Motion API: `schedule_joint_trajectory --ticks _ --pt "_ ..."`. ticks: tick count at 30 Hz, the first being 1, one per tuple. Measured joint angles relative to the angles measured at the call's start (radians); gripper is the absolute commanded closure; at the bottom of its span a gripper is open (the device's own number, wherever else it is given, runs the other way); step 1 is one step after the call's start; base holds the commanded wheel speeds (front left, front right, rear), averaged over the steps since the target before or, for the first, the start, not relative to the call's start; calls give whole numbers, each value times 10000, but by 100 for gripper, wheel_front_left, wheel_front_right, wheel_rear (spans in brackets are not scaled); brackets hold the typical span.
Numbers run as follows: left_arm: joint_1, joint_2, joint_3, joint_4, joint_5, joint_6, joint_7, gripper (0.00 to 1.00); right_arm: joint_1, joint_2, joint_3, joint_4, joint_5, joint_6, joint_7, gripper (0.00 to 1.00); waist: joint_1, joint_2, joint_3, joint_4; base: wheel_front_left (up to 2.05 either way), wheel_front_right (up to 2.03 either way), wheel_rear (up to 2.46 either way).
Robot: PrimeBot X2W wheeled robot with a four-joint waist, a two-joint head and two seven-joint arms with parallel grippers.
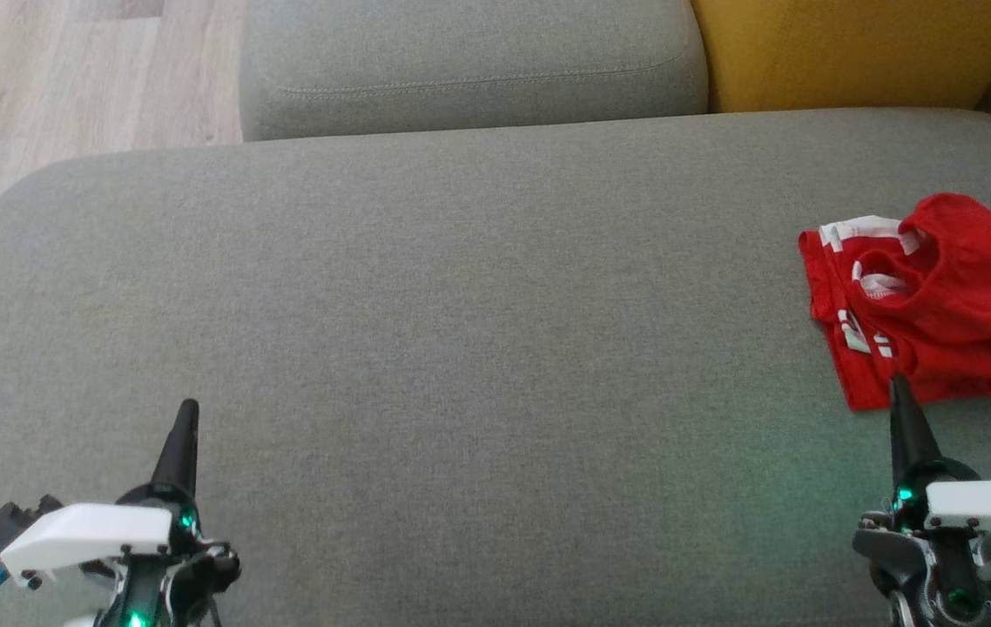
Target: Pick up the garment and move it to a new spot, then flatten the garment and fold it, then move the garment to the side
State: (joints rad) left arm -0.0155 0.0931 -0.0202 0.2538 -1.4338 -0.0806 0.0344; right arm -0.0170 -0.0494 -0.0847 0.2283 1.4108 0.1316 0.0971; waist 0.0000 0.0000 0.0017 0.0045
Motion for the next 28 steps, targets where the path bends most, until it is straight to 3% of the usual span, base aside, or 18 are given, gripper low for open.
schedule_joint_trajectory --ticks 18,28 --pt "-338 -290 660 169 -1877 -430 464 100 -375 -2 -201 435 2031 0 0 100 0 0 15 -46 0 0 0" --pt "-385 -318 688 169 -1971 -430 491 100 -389 -2 -244 453 2105 0 0 100 0 0 15 -46 0 0 0"
